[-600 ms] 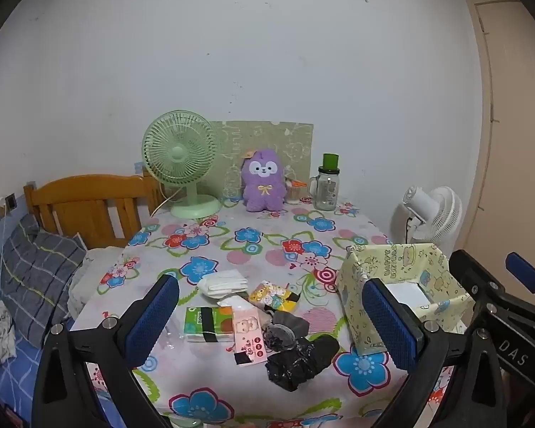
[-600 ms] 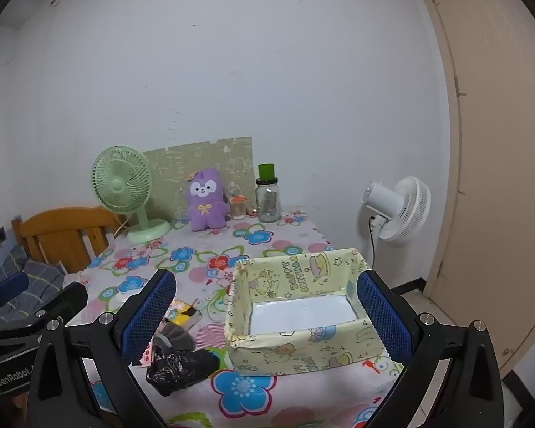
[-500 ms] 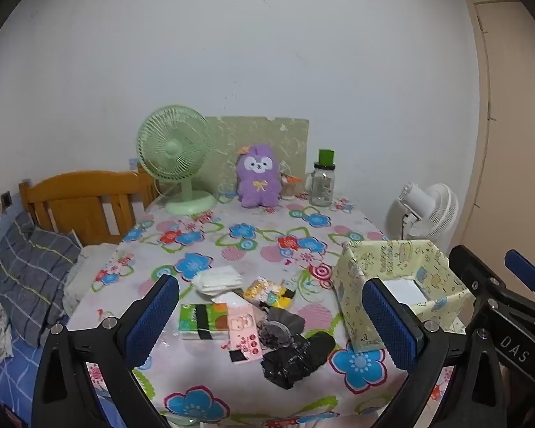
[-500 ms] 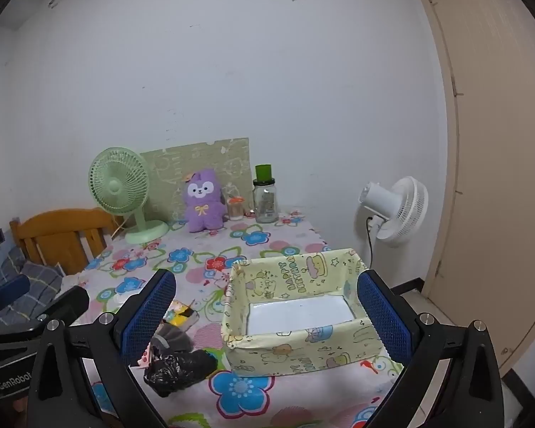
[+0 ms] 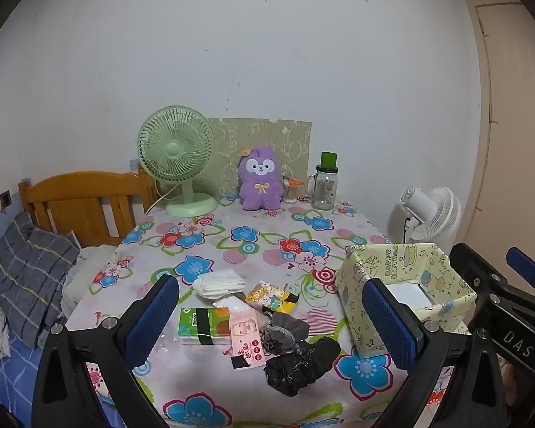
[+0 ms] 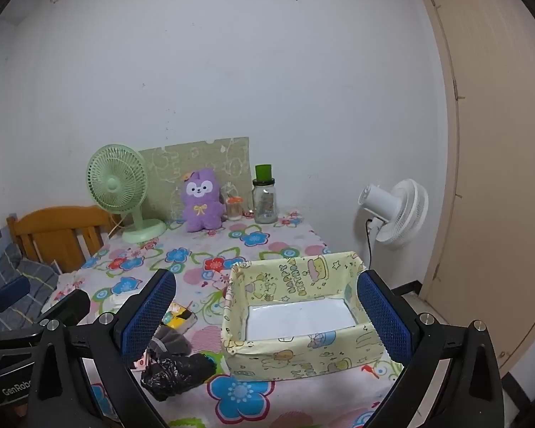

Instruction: Organize soft objects

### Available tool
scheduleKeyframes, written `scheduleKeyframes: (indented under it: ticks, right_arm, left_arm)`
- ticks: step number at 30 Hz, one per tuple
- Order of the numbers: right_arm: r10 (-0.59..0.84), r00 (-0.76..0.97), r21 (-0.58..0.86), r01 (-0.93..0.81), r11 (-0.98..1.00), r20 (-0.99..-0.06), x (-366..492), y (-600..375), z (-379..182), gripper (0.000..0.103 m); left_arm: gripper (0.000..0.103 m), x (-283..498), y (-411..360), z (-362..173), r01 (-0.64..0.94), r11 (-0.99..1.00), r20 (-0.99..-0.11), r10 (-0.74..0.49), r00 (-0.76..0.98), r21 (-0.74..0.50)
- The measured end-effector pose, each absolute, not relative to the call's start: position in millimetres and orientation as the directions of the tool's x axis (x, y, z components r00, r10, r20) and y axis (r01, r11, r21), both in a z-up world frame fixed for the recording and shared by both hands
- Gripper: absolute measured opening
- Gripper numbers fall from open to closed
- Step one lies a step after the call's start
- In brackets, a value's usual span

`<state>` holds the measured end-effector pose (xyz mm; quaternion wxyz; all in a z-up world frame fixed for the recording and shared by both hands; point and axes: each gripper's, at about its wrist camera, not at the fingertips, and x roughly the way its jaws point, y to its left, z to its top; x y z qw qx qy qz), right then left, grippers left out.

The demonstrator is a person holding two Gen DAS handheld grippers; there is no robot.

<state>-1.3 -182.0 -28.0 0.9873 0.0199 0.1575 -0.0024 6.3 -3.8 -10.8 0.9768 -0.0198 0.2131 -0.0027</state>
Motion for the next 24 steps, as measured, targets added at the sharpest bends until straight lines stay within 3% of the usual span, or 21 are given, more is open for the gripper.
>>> scheduleKeyframes:
  ticks: [24]
  right_arm:
    - [-0.007, 0.943, 0.034, 0.019, 0.999, -0.331, 11.0, -173.7, -32.8, 0.103]
  left_arm:
    - [0.103, 23.2, 8.8, -16.5, 0.019, 0.997, -0.442, -0.048, 0.896, -0.069]
